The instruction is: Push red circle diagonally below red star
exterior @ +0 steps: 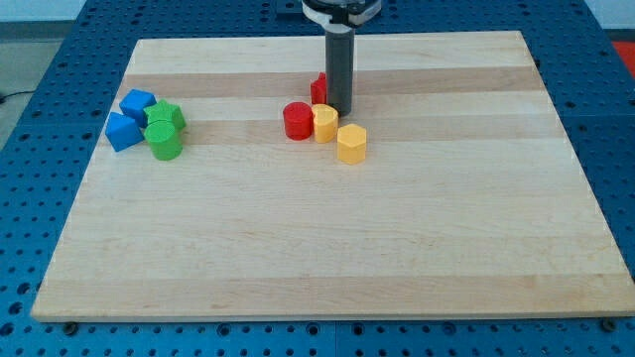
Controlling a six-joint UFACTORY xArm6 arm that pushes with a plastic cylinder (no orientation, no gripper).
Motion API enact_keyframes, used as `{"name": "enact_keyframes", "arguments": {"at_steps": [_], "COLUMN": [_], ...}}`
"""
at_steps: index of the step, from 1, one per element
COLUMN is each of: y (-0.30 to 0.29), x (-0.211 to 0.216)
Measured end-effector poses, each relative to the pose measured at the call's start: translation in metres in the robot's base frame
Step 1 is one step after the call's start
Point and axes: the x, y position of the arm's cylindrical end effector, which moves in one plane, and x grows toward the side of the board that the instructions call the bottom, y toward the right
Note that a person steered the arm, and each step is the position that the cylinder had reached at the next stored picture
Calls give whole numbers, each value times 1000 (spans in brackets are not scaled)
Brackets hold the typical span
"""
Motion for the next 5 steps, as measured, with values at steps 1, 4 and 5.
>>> {"name": "enact_keyframes", "arguments": {"at_steps": [1,4,5], "y": [0,58,17], "x": [-34,87,103]}}
